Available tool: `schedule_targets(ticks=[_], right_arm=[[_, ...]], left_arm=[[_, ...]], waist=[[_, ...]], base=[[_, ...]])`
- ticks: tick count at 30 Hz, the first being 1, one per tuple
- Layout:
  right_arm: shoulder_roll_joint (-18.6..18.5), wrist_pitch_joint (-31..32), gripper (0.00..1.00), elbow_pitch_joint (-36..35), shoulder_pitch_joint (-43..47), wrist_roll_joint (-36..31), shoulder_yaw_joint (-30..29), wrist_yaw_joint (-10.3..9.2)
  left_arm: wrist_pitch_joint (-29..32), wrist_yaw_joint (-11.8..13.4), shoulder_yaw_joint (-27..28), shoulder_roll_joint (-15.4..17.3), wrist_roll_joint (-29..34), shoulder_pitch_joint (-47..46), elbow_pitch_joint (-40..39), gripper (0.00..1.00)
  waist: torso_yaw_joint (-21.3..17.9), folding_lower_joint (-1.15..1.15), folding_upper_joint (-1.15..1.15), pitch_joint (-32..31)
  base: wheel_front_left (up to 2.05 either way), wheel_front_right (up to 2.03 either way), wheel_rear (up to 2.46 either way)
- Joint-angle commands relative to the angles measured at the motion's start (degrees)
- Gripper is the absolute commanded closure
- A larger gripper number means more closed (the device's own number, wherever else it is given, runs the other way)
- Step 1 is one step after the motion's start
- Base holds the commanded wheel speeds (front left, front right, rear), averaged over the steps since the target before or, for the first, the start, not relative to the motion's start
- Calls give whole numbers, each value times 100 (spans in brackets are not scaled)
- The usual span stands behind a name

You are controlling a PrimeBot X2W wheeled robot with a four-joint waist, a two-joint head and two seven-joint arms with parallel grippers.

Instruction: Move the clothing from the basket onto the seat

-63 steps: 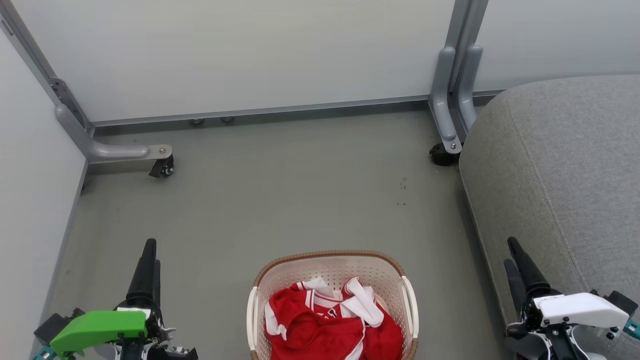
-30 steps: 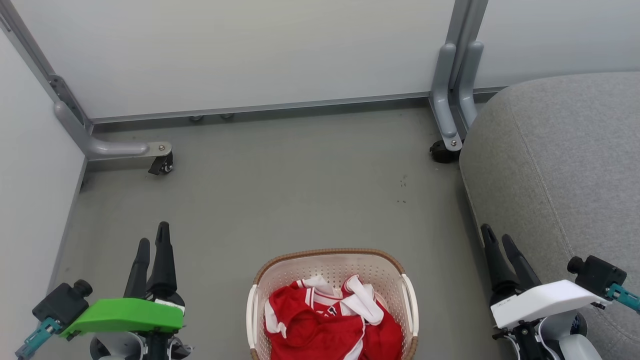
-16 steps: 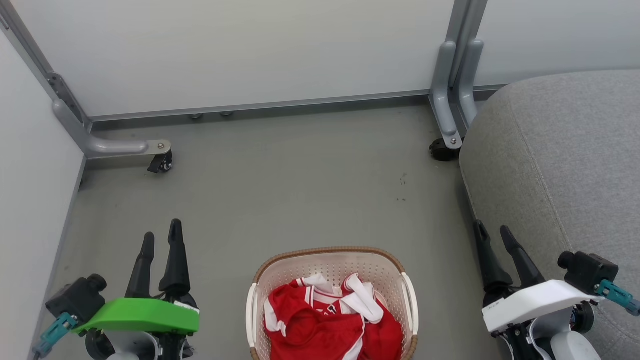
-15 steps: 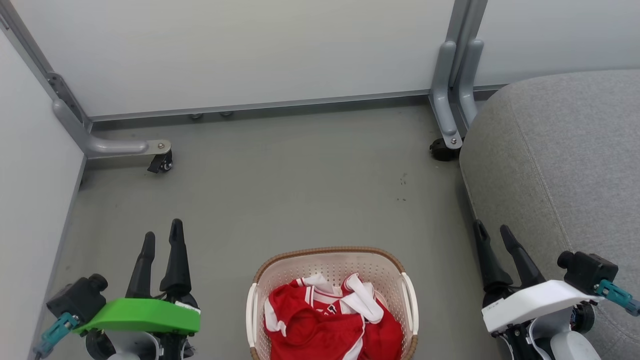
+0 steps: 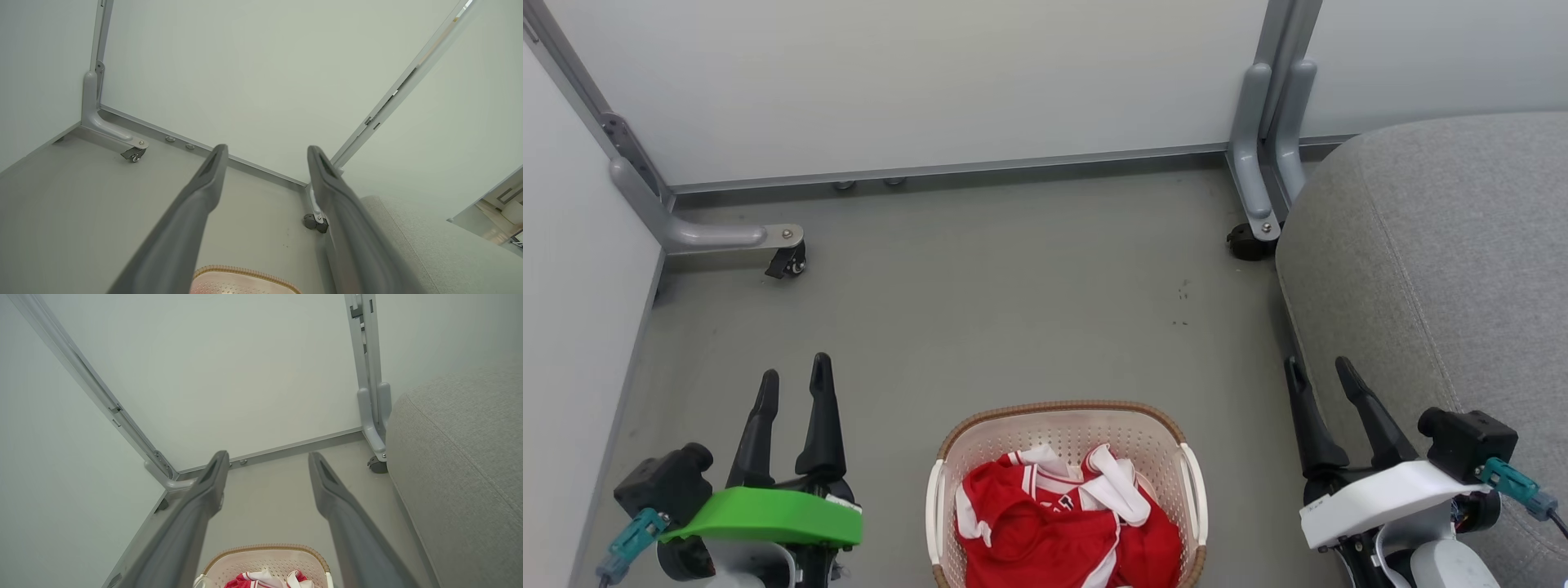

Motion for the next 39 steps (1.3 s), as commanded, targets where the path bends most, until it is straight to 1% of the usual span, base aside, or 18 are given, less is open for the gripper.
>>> schedule_targets(ticks=[1, 14, 39], right_arm=[[-40, -55, 0, -78, 4, -143, 9, 0], [-46, -227, 0, -164, 34, -691, 18, 0], [-58, -518, 0, -189, 86, -1432, -80, -1]], left_arm=[[-56, 7, 5, 44, 156, 15, -74, 0], [-235, -29, -60, 50, 665, 32, -58, 0], [-523, -103, -160, 57, 1510, 112, 47, 0]], waist=[[0, 0, 0, 0], [-21, 0, 0, 11], [-51, 0, 0, 12]], base=[[0, 0, 0], [0, 0, 0], [0, 0, 0]])
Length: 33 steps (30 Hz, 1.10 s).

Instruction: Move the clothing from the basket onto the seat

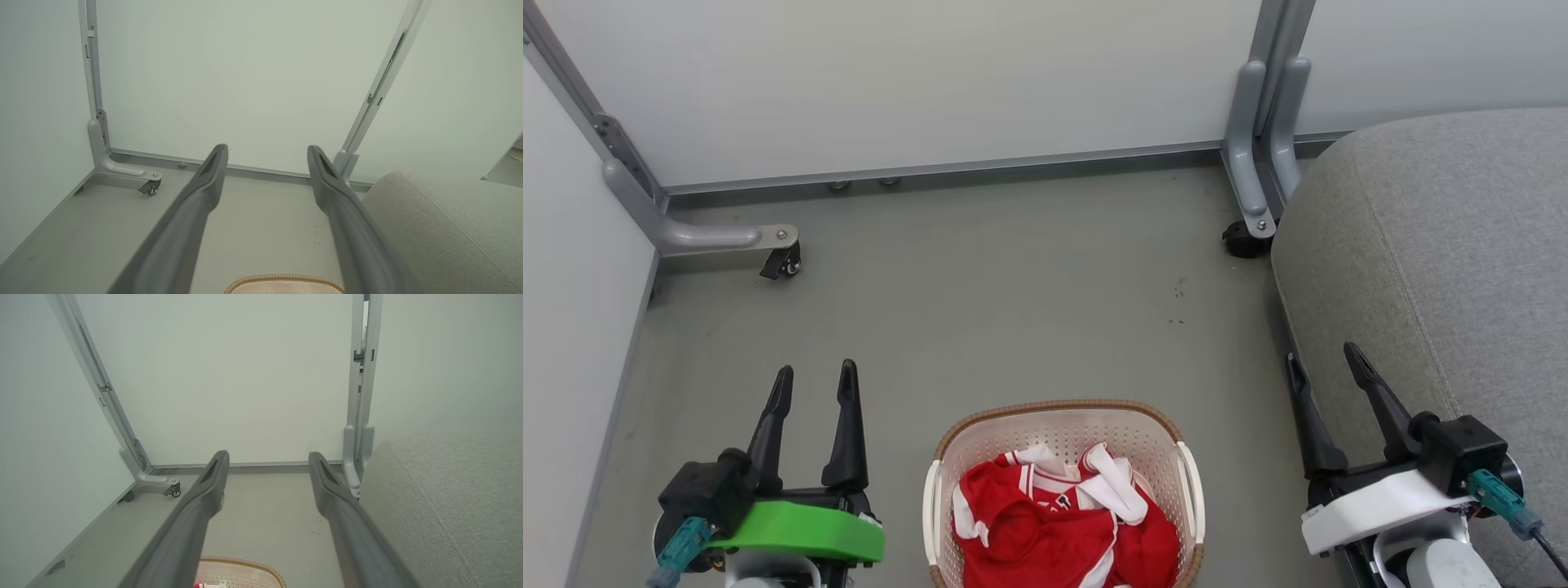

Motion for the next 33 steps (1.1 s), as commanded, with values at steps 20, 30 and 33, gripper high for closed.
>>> schedule_targets(ticks=[20, 30, 33], right_arm=[[-39, -155, 0, -87, 83, -451, -22, -4], [-38, -154, 0, -71, 98, -409, 1, -4], [-38, -154, 0, -57, 107, -396, 9, -4]], left_arm=[[-154, -62, -58, 43, 404, 78, 71, 0], [-154, -73, -65, 43, 449, 87, 75, 0], [-154, -78, -69, 43, 459, 98, 84, 0]], waist=[[1, 0, 0, 4], [4, 0, 0, 23], [2, 0, 0, 22]], base=[[0, 0, 0], [0, 0, 0], [0, 0, 0]])
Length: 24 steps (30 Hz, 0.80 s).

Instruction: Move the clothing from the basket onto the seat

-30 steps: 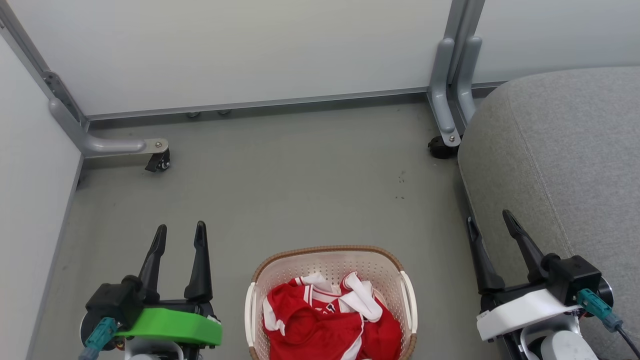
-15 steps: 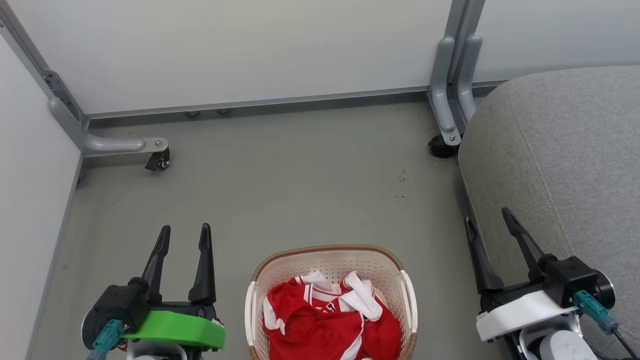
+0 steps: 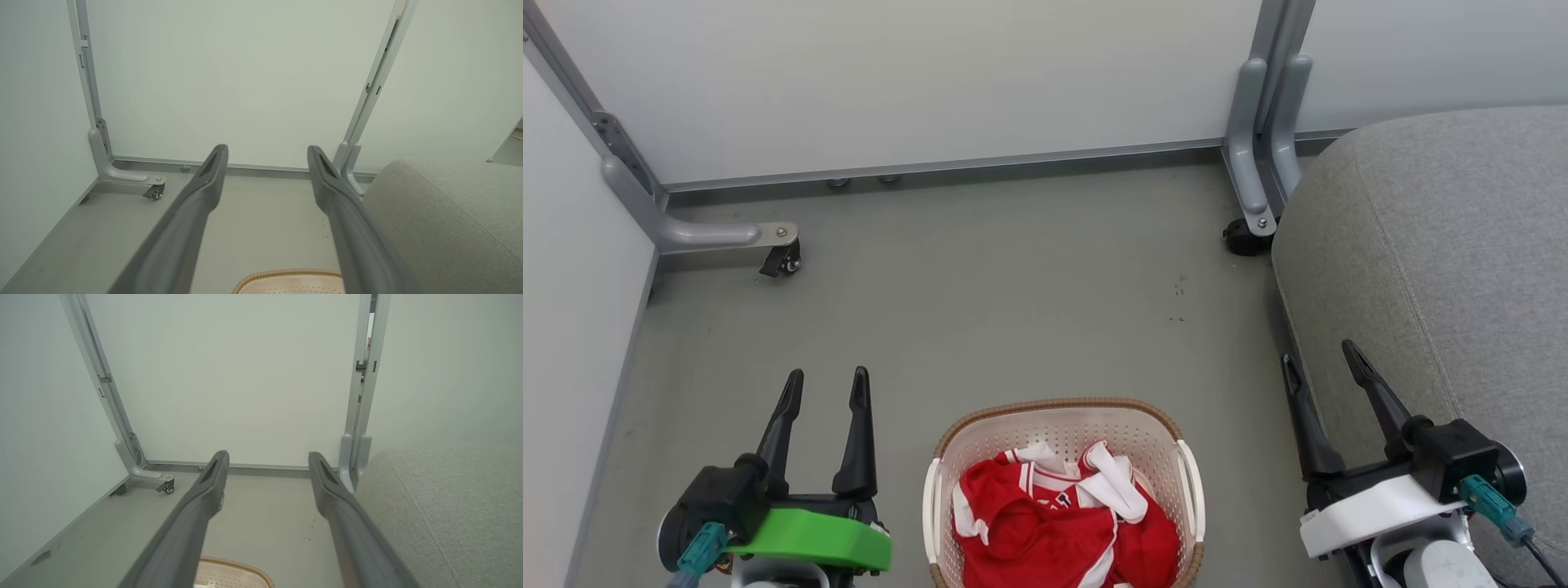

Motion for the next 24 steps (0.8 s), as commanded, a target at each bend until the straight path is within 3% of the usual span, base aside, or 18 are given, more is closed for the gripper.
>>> schedule_targets(ticks=[1, 13, 24], right_arm=[[-33, -29, 0, 2, 82, 24, 5, -6], [-33, -29, 0, -51, -66, 59, -3, -6], [-31, -29, 0, -205, -649, 17, -246, -6]], left_arm=[[-21, -31, -2, 39, 55, 64, 13, 0], [-20, -37, -91, 38, 213, -67, 94, 0], [-13, -91, -593, 35, 768, -825, 490, 0]], waist=[[-3, 0, 0, 1], [-63, 0, 0, 319], [-79, 0, 0, 1614]], base=[[0, 0, 0], [0, 0, 0], [0, 0, 0]])
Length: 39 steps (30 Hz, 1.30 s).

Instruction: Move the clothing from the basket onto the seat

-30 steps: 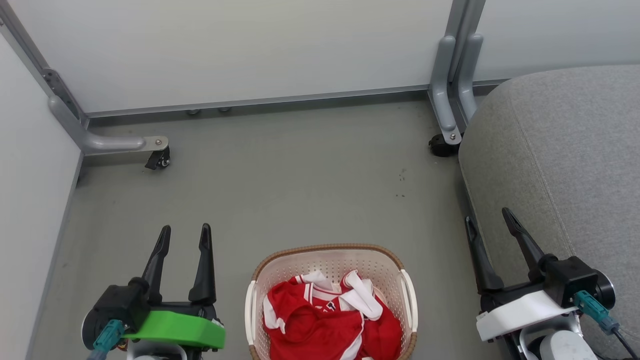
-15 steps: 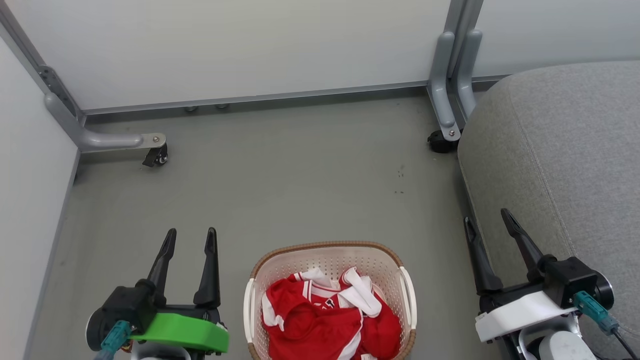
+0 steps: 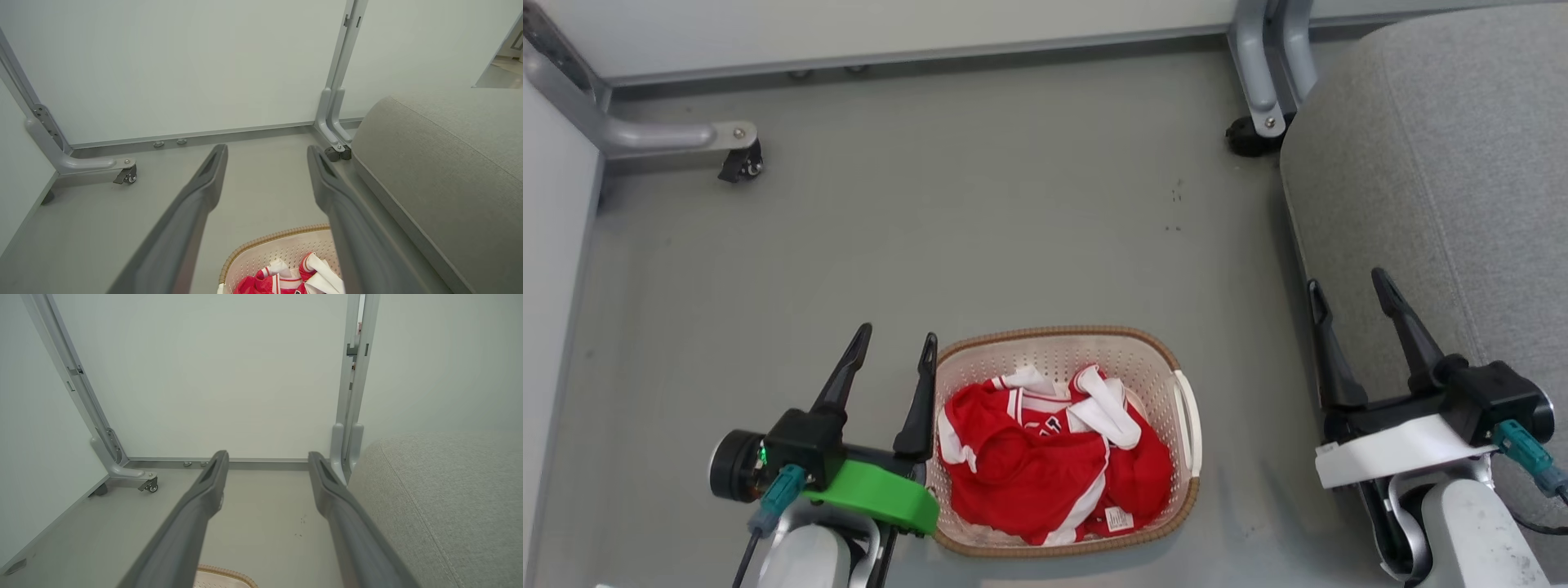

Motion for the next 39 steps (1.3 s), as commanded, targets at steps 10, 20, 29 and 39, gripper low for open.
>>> schedule_targets(ticks=[10, 20, 29, 39], right_arm=[[-25, -28, 0, -234, -966, 203, -413, -6], [-25, -27, 0, -551, -1617, 105, -392, -6], [-24, -27, 0, -1042, -2210, 86, -257, -7], [-23, -27, 0, -1474, -2507, -139, -70, -7]], left_arm=[[-1, -34, -1226, 343, 143, -1492, 824, 0], [-1, -35, -2942, 891, 184, -3065, 1787, 0], [-1, -33, -4604, 1118, 128, -4383, 2921, 0], [-1, -25, -5408, 781, 332, -5457, 4216, 0]], waist=[[-134, 0, 0, 2096], [-298, 0, 0, 3298], [-538, 0, 0, 4204], [-613, 0, 0, 4828]], base=[[0, 0, 0], [0, 0, 0], [0, 0, 0], [0, 0, 0]])
